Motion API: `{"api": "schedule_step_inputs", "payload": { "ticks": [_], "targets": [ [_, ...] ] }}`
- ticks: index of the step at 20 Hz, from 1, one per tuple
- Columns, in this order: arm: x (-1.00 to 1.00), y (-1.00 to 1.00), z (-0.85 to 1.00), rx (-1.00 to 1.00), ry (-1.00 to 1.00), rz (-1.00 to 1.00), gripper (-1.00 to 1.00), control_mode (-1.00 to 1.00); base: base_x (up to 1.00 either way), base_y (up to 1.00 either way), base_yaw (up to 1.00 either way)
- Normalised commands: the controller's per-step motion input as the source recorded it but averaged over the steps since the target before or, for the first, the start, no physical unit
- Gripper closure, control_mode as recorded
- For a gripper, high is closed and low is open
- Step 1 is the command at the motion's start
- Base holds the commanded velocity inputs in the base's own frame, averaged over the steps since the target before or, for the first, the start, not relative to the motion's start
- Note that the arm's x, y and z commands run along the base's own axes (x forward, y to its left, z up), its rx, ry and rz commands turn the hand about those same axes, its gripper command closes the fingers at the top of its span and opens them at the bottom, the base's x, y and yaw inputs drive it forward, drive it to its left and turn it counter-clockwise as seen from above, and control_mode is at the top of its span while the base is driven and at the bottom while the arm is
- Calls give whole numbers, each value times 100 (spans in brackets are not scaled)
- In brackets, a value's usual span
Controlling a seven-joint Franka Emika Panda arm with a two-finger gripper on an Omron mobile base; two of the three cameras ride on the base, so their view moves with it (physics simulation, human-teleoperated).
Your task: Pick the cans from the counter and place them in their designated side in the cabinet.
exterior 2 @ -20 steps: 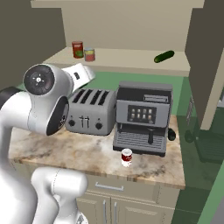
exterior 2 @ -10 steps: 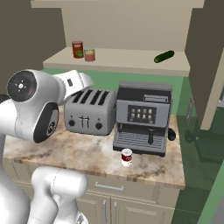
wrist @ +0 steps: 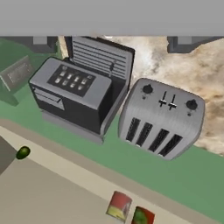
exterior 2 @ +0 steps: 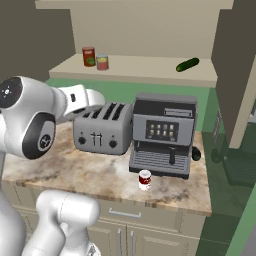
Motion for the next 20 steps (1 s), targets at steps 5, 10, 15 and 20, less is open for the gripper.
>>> {"api": "schedule_step_inputs", "payload": {
  "ticks": [5,10,15,20],
  "targets": [
    [-2,-26,0,0,17,-10,-100,-100,0,0,0],
    [-3,-33,0,4,20,-5,-100,-100,0,0,0],
    [-9,-24,-7,11,12,-1,-100,-100,0,0,0],
    [-13,-2,-8,14,2,0,-100,-100,0,0,0]
  ]
}}
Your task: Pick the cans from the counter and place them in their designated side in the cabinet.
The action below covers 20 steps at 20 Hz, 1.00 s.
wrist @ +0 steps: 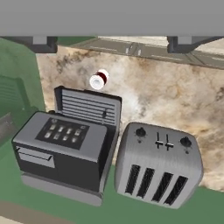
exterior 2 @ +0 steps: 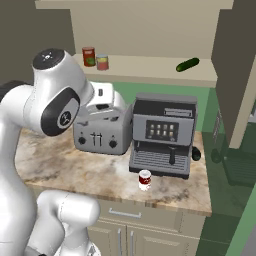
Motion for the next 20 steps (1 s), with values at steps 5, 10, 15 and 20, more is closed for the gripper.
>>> {"api": "schedule_step_inputs", "payload": {
  "ticks": [5,10,15,20],
  "targets": [
    [-27,-1,-8,0,0,0,-100,-100,0,0,0],
    [-38,-5,-7,0,-2,0,-100,-100,0,0,0],
    [-39,-10,-2,0,-6,0,-100,-100,0,0,0],
    [-31,-10,-2,0,-9,0,-100,-100,0,0,0]
  ]
}}
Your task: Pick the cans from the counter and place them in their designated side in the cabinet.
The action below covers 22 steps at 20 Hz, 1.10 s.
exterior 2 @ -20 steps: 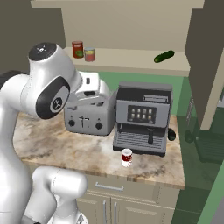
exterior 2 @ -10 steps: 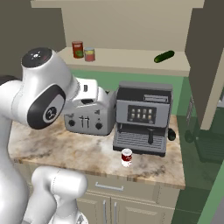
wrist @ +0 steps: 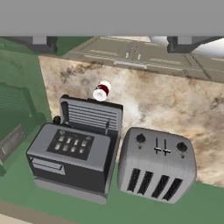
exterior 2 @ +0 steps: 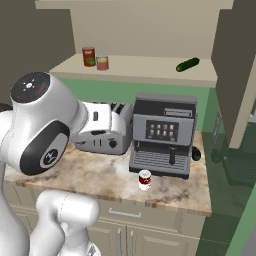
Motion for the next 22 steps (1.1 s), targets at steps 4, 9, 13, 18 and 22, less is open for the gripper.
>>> {"api": "schedule_step_inputs", "payload": {
  "ticks": [4,9,13,18,22],
  "targets": [
    [-6,-1,-10,0,-7,0,-100,-100,0,0,0],
    [-3,-3,-10,0,-6,0,-100,-100,0,0,0],
    [0,-5,-7,0,7,0,-100,-100,0,0,0],
    [0,-1,-6,0,9,0,-100,-100,0,0,0],
    [0,-1,-8,0,5,-1,-100,-100,0,0,0]
  ]
}}
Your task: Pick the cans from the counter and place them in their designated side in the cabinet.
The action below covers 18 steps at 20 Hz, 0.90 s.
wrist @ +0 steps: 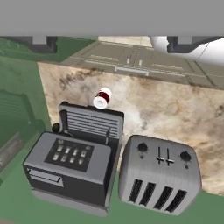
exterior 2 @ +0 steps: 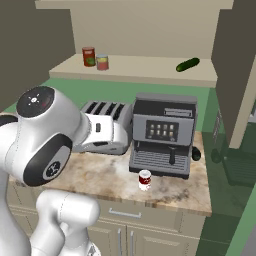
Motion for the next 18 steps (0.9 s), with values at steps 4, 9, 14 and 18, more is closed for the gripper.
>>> {"api": "schedule_step_inputs", "payload": {
  "ticks": [4,9,14,18],
  "targets": [
    [-1,0,-7,1,0,0,-100,-100,0,0,0],
    [-2,0,-10,1,-3,0,-100,-100,0,0,0],
    [-1,-8,-12,0,-4,-1,-100,-100,0,0,0],
    [-1,-8,-7,0,-1,-4,-100,-100,0,0,0]
  ]
}}
